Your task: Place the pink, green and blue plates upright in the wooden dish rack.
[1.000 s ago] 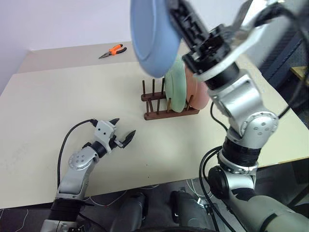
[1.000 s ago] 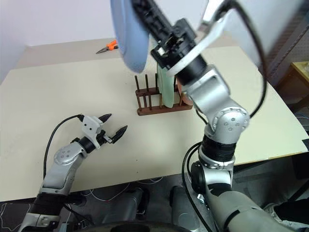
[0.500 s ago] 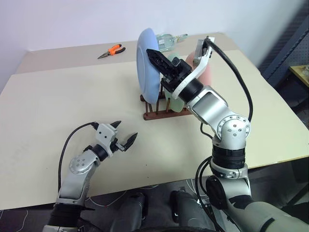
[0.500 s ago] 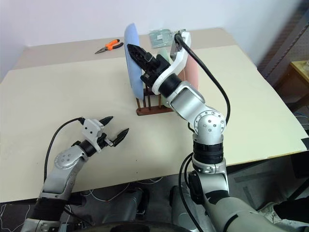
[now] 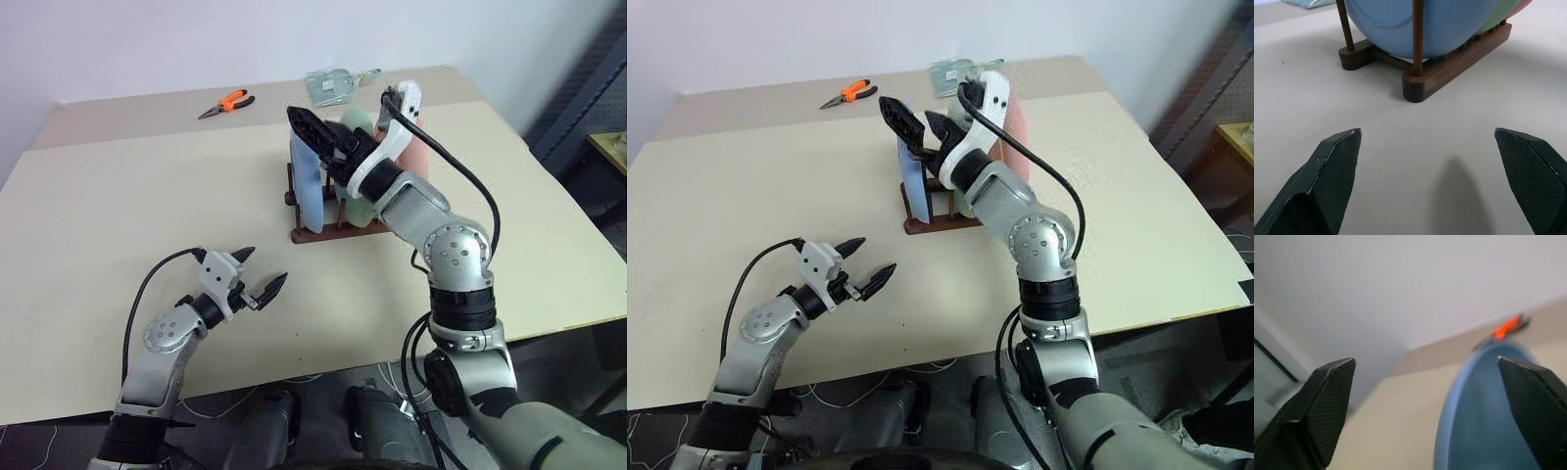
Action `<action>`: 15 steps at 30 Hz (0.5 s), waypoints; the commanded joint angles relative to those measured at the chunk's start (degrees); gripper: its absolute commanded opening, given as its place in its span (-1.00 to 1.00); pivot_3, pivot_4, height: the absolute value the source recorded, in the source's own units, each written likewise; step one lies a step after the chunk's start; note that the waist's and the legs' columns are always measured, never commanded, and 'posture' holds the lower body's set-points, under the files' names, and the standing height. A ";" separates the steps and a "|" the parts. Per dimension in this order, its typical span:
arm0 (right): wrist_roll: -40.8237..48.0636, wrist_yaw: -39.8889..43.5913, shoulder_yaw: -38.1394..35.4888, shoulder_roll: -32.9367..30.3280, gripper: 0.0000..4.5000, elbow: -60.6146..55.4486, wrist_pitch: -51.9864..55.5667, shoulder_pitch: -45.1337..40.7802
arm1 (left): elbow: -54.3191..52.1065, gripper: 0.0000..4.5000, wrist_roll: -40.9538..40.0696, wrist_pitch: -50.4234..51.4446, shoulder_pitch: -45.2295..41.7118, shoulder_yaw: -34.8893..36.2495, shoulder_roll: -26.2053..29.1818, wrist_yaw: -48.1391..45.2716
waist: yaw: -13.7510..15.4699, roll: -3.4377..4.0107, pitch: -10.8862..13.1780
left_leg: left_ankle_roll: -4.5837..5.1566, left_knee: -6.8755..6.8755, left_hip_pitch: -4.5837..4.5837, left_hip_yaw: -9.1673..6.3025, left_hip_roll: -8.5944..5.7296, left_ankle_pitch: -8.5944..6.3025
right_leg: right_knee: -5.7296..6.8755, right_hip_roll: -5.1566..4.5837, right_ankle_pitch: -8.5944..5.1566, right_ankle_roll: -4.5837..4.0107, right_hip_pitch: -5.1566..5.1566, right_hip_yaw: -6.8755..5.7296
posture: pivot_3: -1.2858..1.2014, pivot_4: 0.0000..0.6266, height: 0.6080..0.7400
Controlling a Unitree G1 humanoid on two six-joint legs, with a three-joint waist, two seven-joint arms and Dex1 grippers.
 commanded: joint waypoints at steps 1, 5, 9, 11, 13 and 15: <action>-8.74 8.55 2.86 -4.96 0.97 -5.80 -5.55 -3.73 | -3.04 1.00 -0.57 0.16 -0.03 0.08 -0.21 0.38 | 0.00 0.00 0.00 | 0.00 0.00 0.00 0.00 0.00 0.00 | 0.00 0.00 0.00 0.00 0.00 0.00 | 0.03 -0.52 1.00; -16.65 14.70 1.35 -13.06 0.97 -8.68 -10.80 -2.87 | -3.90 1.00 -0.04 0.77 0.31 0.71 -0.12 1.51 | 0.18 -0.02 -0.01 | 0.00 0.01 0.00 -0.01 0.00 0.00 | -0.05 -0.02 0.00 0.01 0.05 -0.03 | 0.03 -0.52 1.00; -19.49 17.61 -8.26 -21.54 0.97 -7.69 -14.18 3.72 | -2.81 1.00 0.88 -0.23 0.92 2.83 0.42 3.63 | 0.78 -0.11 -0.03 | 0.00 0.02 -0.01 -0.05 0.00 0.00 | -0.18 -0.04 0.00 0.01 0.14 -0.07 | 0.03 -0.52 1.00; -21.99 17.25 -14.29 -25.49 0.97 -4.13 -16.17 9.20 | -1.65 1.00 1.44 -1.46 1.32 3.91 1.16 4.14 | 1.41 -0.12 -0.03 | 0.01 0.02 0.00 -0.03 0.00 -0.01 | -0.24 -0.05 0.00 0.01 0.17 -0.05 | 0.03 -0.52 1.00; -25.10 17.51 -18.26 -28.57 0.97 0.31 -18.35 15.46 | -0.60 1.00 1.73 -2.31 1.40 4.65 1.39 4.61 | 1.67 -0.12 -0.03 | 0.02 0.03 -0.01 -0.01 -0.01 -0.01 | -0.27 -0.06 0.00 0.01 0.18 -0.04 | 0.03 -0.52 1.00; -27.08 19.79 -19.62 -30.19 0.97 3.65 -20.04 22.53 | 0.54 1.00 1.97 -3.03 1.35 5.31 1.42 5.28 | 1.75 -0.13 -0.03 | 0.02 0.01 -0.01 -0.01 -0.01 -0.01 | -0.28 -0.08 -0.01 0.00 0.20 -0.05 | 0.03 -0.52 1.00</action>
